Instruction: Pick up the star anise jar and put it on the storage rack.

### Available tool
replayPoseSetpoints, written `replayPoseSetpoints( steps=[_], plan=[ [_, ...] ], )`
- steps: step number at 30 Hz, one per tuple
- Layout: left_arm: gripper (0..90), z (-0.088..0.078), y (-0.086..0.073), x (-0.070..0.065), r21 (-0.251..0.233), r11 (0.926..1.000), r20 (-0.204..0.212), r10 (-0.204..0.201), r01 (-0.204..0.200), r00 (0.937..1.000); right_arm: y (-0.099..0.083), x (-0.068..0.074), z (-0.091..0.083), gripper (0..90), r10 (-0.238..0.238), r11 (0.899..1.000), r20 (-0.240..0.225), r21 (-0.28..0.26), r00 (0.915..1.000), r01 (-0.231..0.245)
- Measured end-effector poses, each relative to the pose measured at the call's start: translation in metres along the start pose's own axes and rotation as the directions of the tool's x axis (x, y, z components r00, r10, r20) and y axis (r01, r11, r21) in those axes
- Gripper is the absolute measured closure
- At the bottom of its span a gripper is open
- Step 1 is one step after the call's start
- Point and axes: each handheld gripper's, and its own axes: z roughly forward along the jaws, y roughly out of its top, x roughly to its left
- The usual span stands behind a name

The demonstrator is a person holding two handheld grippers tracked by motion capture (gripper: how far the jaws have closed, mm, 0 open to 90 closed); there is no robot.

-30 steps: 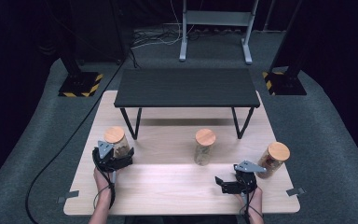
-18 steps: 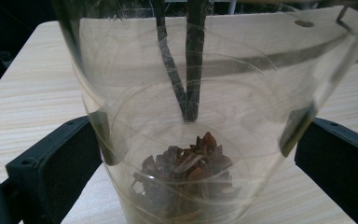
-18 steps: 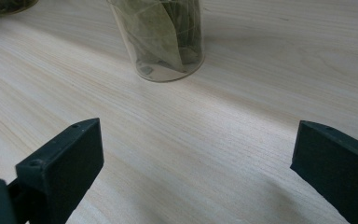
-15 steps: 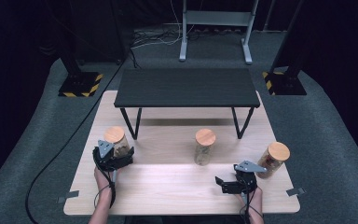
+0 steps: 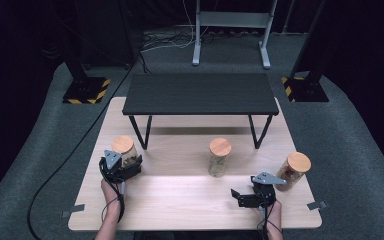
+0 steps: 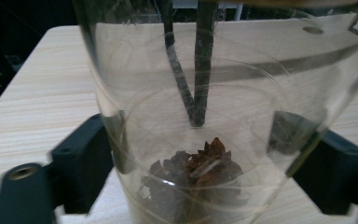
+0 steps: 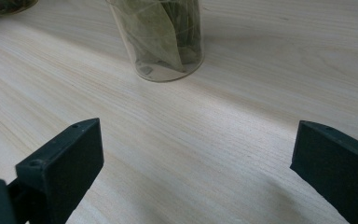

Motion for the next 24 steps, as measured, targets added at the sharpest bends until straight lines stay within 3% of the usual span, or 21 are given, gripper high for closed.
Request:
replayPoseSetpoints(
  steps=[2,24],
  plan=[
    [22.8,0.0011,-0.0007,0.0006,-0.001,1.0000,-0.006,0.002,-0.002,1.0000,0.0001,-0.0001,0.0001,1.2,0.000,1.000,0.000,0.001,1.0000,0.000],
    [24.1,0.0002,-0.0012,0.0022,-0.007,0.9996,0.022,0.029,-0.029,0.9993,0.0000,0.0011,0.0000,1.4,-0.009,1.000,0.008,-0.001,0.9999,0.009]
  ],
)
